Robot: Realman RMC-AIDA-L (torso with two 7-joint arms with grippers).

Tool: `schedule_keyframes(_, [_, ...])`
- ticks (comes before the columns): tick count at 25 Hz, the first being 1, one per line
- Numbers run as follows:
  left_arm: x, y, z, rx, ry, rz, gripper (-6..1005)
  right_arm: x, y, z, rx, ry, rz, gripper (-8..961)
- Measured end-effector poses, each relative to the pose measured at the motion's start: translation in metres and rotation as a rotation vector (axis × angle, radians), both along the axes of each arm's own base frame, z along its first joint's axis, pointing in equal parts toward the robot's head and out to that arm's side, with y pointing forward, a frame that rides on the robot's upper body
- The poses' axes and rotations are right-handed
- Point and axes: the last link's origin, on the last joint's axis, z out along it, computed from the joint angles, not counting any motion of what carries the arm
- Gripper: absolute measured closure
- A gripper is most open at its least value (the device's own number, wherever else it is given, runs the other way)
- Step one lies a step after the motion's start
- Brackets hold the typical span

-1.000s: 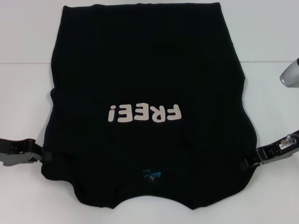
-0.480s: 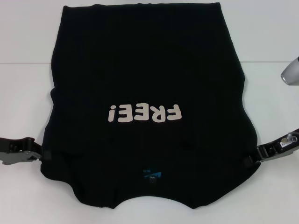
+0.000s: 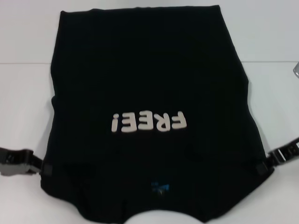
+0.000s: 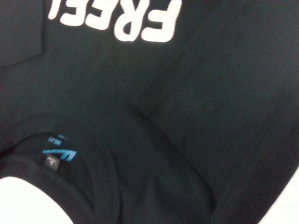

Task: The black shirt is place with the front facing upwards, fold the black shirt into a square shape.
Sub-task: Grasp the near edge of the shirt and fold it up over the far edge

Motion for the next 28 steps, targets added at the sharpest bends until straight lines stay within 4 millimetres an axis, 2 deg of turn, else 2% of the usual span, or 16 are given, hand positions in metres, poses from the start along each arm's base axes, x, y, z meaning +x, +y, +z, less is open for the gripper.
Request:
schedule_keyframes(10, [0.012, -0.033, -0.006, -0.314, 0.003, -0.083, 997, 0.006, -0.046, 0.005, -0.265, 0.059, -0.004, 859])
schedule_keyframes(14, [0.018, -0.045, -0.006, -0.412, -0.03, -0.119, 998, 0.012, -0.063, 0.002, -0.348, 0.066, -0.003, 858])
schedule_keyframes(19, [0.021, -0.056, -0.015, -0.543, -0.024, -0.141, 998, 0.02, -0.08, -0.008, -0.441, 0.054, 0.001, 858])
schedule_keyframes(23, [0.024, -0.063, -0.026, -0.604, -0.025, -0.162, 998, 0.024, -0.089, -0.016, -0.488, 0.057, -0.002, 858])
schedule_keyframes(28, [0.027, -0.057, -0.024, -0.554, -0.055, -0.186, 997, 0.025, -0.084, -0.012, -0.416, 0.116, -0.009, 858])
